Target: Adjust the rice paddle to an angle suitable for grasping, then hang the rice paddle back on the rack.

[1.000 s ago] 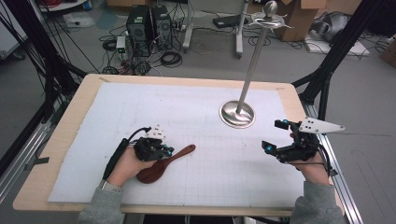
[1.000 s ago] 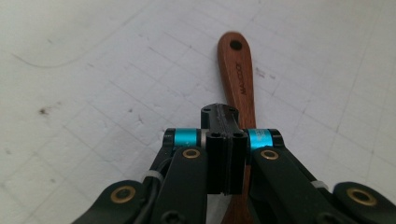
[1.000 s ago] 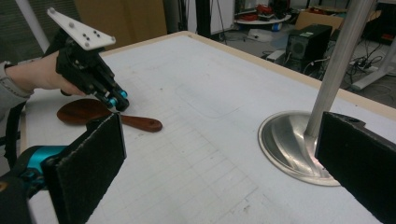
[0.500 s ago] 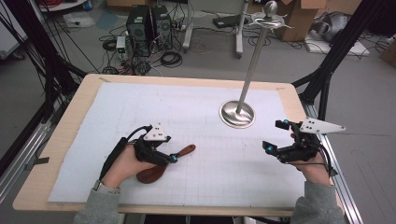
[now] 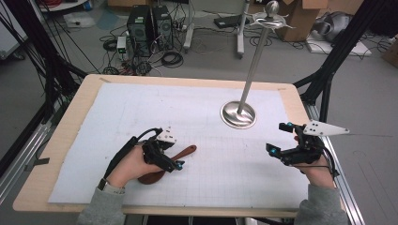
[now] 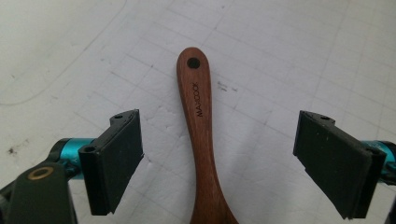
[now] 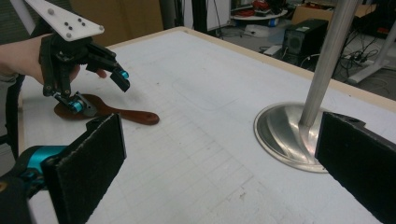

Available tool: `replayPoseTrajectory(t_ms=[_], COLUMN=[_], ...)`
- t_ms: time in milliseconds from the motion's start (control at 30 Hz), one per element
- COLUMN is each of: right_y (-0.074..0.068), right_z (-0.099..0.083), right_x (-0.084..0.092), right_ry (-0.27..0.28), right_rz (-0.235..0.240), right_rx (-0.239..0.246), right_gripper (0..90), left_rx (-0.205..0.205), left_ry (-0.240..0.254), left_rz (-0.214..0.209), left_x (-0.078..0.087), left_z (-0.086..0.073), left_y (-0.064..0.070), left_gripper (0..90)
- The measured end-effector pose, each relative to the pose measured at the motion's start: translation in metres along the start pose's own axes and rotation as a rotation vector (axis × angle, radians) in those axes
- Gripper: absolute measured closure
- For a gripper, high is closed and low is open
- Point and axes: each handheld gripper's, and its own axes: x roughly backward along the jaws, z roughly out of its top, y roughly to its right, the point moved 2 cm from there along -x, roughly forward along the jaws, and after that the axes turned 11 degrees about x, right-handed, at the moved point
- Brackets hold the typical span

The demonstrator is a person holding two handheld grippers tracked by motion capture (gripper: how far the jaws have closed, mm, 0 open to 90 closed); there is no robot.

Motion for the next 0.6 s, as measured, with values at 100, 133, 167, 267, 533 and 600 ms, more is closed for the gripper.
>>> replayPoseTrajectory(t_ms=[100,133,167,267,533,600], right_y=[-0.0008,-0.0013,-0.0014,-0.0012,-0.0015,-0.0031], right_z=[-0.0005,-0.0004,-0.0006,-0.0011,-0.0060,-0.0063], right_x=[0.0029,0.0037,0.0047,0.0063,0.0081,0.0087], right_ry=[-0.001,0.001,0.001,0.004,-0.015,-0.020], right_rz=[-0.005,-0.006,-0.008,-0.013,-0.019,-0.017], right_rx=[0.002,0.001,0.003,0.007,-0.004,-0.009], right_gripper=[0.4,0.4,0.4,0.4,0.4,0.4], left_rx=[0.012,0.023,0.023,0.033,0.019,0.012], left_ry=[-0.026,-0.029,-0.029,-0.053,-0.110,-0.117], left_rz=[0.018,0.012,0.012,0.020,0.020,0.034], left_x=[-0.0027,-0.0032,-0.0032,-0.0036,-0.0078,-0.0101], left_z=[0.0005,0.0006,0.0006,0.0016,0.0042,0.0044], left_y=[-0.0030,-0.0035,-0.0035,-0.0064,-0.0073,-0.0080], left_gripper=[16.3,16.3,16.3,16.9,23.8,24.3])
